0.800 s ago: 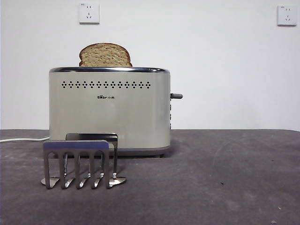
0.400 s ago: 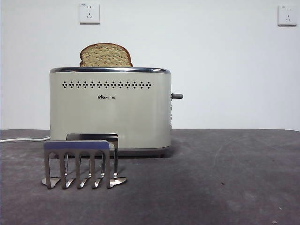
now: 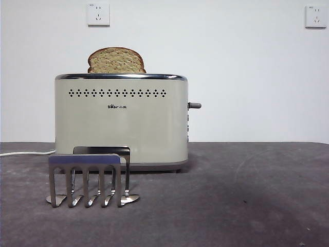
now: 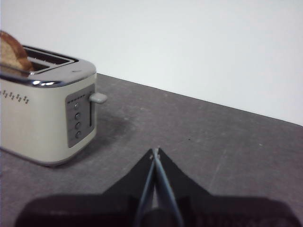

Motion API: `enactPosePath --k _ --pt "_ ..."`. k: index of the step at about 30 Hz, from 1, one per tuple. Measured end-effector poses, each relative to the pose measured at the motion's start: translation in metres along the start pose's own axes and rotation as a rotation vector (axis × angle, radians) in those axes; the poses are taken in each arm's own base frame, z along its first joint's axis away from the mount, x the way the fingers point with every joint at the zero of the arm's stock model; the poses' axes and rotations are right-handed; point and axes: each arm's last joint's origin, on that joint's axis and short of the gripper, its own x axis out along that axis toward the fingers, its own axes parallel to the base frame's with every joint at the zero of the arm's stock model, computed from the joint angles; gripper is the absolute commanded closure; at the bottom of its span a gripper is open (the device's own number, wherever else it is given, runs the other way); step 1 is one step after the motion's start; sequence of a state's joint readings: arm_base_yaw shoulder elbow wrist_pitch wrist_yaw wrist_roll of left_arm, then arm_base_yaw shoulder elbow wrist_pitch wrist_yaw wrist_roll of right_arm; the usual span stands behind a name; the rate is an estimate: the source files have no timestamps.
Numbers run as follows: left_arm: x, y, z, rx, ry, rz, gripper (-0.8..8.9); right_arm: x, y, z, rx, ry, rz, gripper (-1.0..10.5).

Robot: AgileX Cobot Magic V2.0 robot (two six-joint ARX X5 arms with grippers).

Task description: Pick up a slice of bread from the rack,put the bread on the toaster,press the button

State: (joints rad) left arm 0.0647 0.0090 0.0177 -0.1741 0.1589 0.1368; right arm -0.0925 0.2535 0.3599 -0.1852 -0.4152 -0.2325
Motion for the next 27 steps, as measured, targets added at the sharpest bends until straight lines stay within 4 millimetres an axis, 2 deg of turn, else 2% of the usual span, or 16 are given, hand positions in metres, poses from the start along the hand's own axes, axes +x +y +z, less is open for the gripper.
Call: enactPosePath --k 8,15,18,27 --pt "0.0 0.0 0.0 0.0 0.0 0.0 8.17 0.002 0.017 -0.045 0.003 -0.016 0.059 9.5" --pt "0.0 0.0 0.0 0.0 0.0 0.0 8.17 0.005 0.025 -0.073 0.028 0.0 0.097 9.5" --pt "0.0 0.0 0.0 0.0 0.0 0.0 8.17 0.007 0.027 -0.087 0.074 0.034 0.06 9.5" --pt "0.0 0.0 0.0 0.0 0.0 0.0 8.17 0.007 0.024 -0.091 0.165 0.096 -0.127 9.5"
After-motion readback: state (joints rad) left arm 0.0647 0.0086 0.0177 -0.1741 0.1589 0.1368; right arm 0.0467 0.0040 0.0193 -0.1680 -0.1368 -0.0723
